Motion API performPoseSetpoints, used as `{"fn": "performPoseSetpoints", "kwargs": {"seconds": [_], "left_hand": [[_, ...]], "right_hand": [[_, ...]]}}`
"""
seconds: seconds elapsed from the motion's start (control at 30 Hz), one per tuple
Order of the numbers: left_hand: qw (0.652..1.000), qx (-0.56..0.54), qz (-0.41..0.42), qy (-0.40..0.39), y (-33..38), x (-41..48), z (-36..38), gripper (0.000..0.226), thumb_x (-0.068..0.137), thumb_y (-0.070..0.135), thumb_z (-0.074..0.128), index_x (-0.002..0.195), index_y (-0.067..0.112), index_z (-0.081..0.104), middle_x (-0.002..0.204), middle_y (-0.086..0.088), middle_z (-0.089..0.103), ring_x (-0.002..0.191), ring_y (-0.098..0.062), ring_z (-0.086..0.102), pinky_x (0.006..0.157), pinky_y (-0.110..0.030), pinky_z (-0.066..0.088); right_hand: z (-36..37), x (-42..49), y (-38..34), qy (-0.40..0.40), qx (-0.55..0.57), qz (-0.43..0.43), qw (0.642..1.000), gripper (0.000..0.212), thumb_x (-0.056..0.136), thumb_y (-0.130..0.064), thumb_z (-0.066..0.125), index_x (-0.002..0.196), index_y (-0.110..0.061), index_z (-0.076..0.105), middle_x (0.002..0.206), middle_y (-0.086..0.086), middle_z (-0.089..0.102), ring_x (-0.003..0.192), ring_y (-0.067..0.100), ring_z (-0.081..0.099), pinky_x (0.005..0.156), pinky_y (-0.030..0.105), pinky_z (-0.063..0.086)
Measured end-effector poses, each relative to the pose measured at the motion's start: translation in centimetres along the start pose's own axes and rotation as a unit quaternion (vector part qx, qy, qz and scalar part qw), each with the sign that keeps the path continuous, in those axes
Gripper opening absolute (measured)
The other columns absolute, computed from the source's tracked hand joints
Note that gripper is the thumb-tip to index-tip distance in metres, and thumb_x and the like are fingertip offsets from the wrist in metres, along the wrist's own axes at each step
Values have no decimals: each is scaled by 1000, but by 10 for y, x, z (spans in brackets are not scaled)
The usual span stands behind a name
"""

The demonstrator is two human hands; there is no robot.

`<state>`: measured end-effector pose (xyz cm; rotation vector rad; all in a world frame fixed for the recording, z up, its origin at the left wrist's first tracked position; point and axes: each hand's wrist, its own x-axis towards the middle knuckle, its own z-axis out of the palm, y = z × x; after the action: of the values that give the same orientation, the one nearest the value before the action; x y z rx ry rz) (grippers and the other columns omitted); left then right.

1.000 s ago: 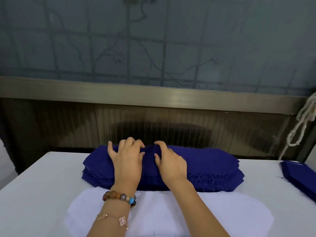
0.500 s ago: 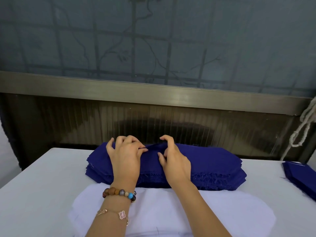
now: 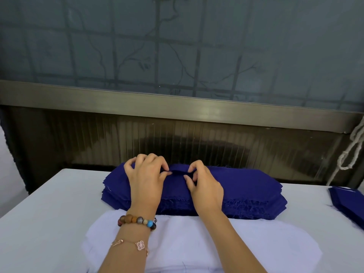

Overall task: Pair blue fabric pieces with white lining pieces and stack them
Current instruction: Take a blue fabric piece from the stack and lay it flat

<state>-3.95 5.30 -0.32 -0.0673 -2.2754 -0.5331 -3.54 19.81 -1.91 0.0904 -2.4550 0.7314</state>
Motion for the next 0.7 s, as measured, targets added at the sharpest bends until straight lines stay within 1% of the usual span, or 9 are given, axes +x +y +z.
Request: {"fn": "performPoseSetpoints", "kwargs": {"seconds": [0.1, 0.27, 0.3, 0.37, 0.43, 0.53, 0.6, 0.67, 0.7], "left_hand": [[1000, 8, -4, 4, -2, 1, -2, 17, 73, 32, 81, 74, 29, 65, 96, 9, 61, 102, -18, 50, 96, -42, 29], [999, 12, 12, 27, -5, 3, -3, 11, 78, 37, 76, 79, 29, 69, 96, 10, 62, 101, -16, 49, 93, -41, 31], [1000, 14, 21, 16, -6, 4, -4, 11, 80, 40, 74, 82, 30, 69, 96, 10, 62, 101, -16, 49, 92, -40, 31], [998, 18, 22, -48, -12, 7, -3, 18, 82, 48, 68, 90, 33, 66, 103, 12, 57, 106, -14, 46, 93, -38, 30], [994, 23, -14, -110, -19, 7, -1, 26, 84, 56, 62, 100, 35, 62, 113, 12, 49, 115, -13, 40, 98, -38, 28], [990, 16, -50, -130, -26, 6, -1, 31, 85, 57, 60, 104, 33, 60, 120, 9, 46, 119, -13, 38, 103, -41, 28], [989, 6, -68, -129, -27, 7, -3, 33, 85, 56, 61, 106, 31, 61, 122, 7, 47, 121, -15, 38, 103, -43, 28], [986, 11, -92, -137, -28, 7, -4, 35, 85, 57, 60, 108, 30, 61, 124, 6, 47, 124, -17, 37, 104, -44, 27], [984, 17, -102, -142, -29, 7, -5, 35, 86, 56, 60, 109, 30, 61, 126, 5, 46, 125, -18, 37, 105, -45, 27]], "right_hand": [[0, 4, 2, -1, 52, 50, 997, 18, 87, -41, 66, 93, -38, 49, 72, -10, 52, 61, 4, 49, 50, 15, 32], [-5, 17, 9, -15, 135, 117, 984, 15, 83, -41, 72, 92, -31, 64, 68, -12, 56, 61, 5, 51, 50, 16, 34], [-5, 19, 10, -20, 144, 129, 981, 16, 83, -41, 72, 92, -30, 66, 71, -12, 58, 63, 4, 52, 51, 16, 34], [-6, 20, 10, -29, 143, 141, 979, 16, 83, -42, 72, 91, -29, 68, 75, -11, 61, 66, 4, 53, 52, 17, 34], [-5, 20, 9, -33, 130, 144, 980, 16, 83, -42, 72, 90, -29, 66, 75, -13, 60, 66, 2, 52, 52, 16, 33], [-7, 22, 9, -63, 89, 138, 984, 18, 85, -43, 69, 97, -29, 65, 71, -15, 57, 64, 1, 52, 51, 16, 33], [-11, 28, 9, -109, 55, 130, 984, 20, 89, -40, 65, 103, -27, 63, 78, -10, 63, 71, 6, 57, 53, 19, 39], [-20, 35, 11, -166, 28, 128, 977, 23, 90, -37, 63, 109, -25, 59, 96, -3, 66, 86, 15, 61, 65, 27, 49], [-26, 39, 12, -196, 24, 129, 972, 27, 89, -36, 62, 112, -24, 58, 104, -1, 65, 92, 18, 61, 71, 30, 51]]}}
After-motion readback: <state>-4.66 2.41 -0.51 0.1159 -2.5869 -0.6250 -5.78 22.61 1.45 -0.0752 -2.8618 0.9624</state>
